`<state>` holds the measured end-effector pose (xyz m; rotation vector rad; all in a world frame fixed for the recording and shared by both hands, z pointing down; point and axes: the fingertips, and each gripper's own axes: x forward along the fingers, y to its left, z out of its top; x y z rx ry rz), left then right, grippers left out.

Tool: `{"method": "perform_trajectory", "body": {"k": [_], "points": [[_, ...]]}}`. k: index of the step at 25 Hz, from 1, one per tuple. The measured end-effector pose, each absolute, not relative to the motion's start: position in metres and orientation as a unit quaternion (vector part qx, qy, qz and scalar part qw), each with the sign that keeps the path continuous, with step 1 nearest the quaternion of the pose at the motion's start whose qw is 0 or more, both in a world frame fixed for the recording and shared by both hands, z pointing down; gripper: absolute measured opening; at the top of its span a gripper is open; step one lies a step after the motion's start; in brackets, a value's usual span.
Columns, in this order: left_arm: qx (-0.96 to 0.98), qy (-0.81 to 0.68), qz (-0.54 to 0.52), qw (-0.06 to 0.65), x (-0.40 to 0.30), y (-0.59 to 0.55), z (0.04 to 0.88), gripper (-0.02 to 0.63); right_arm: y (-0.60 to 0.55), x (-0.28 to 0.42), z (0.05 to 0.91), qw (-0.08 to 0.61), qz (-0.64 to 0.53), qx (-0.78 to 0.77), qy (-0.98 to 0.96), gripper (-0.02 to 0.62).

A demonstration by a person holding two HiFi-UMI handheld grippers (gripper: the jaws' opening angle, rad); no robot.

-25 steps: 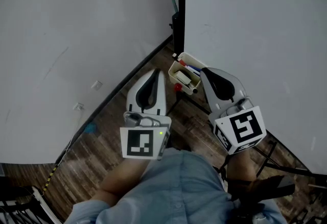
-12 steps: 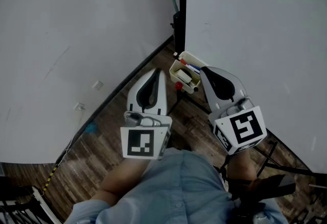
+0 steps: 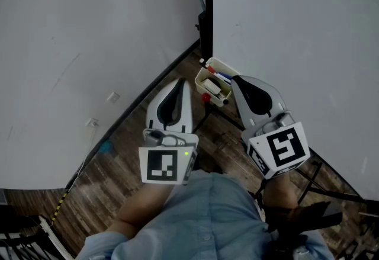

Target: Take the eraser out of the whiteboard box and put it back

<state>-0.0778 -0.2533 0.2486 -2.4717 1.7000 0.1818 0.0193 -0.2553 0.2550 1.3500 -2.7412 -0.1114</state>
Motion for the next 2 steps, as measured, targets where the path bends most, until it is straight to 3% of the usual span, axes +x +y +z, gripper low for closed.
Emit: {"method": "perform_trajectory", "body": {"k": [2], "points": [[-0.819, 0.566, 0.064, 0.07, -0.0772, -0.2541, 0.2478, 0.003, -0.2557, 0.0202, 0.255, 0.041, -0.037, 0.441, -0.896, 0.0]]}}
